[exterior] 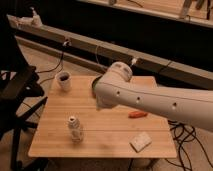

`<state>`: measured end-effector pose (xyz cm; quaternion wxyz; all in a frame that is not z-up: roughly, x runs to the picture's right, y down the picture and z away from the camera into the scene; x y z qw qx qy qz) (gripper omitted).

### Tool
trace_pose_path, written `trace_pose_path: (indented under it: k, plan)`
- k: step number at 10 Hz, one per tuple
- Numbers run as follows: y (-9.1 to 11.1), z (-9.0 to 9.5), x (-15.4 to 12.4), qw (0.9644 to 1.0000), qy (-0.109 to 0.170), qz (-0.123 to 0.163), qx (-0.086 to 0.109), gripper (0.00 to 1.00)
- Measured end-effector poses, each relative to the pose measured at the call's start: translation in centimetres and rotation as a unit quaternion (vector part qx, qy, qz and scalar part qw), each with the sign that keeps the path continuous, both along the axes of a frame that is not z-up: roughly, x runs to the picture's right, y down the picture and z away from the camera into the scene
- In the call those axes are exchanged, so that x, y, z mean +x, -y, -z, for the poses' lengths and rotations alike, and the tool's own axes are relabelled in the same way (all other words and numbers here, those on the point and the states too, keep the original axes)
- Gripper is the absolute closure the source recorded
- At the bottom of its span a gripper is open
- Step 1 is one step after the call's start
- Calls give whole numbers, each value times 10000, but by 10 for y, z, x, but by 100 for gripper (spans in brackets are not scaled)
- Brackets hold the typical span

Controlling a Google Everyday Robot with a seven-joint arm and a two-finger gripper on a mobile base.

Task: Knock the bottle over

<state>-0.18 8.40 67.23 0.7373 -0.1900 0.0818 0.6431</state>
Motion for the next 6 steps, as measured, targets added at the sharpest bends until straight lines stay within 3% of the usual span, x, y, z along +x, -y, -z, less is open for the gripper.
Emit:
trace_pose_path:
  k: [3, 4, 6]
  plan:
    - [-11, -15, 1, 9988, 305, -220, -325, 93]
    - [-19, -25, 1, 9975, 405, -332, -468, 98]
    - [-43, -50, 0, 9921, 635, -598, -903, 100]
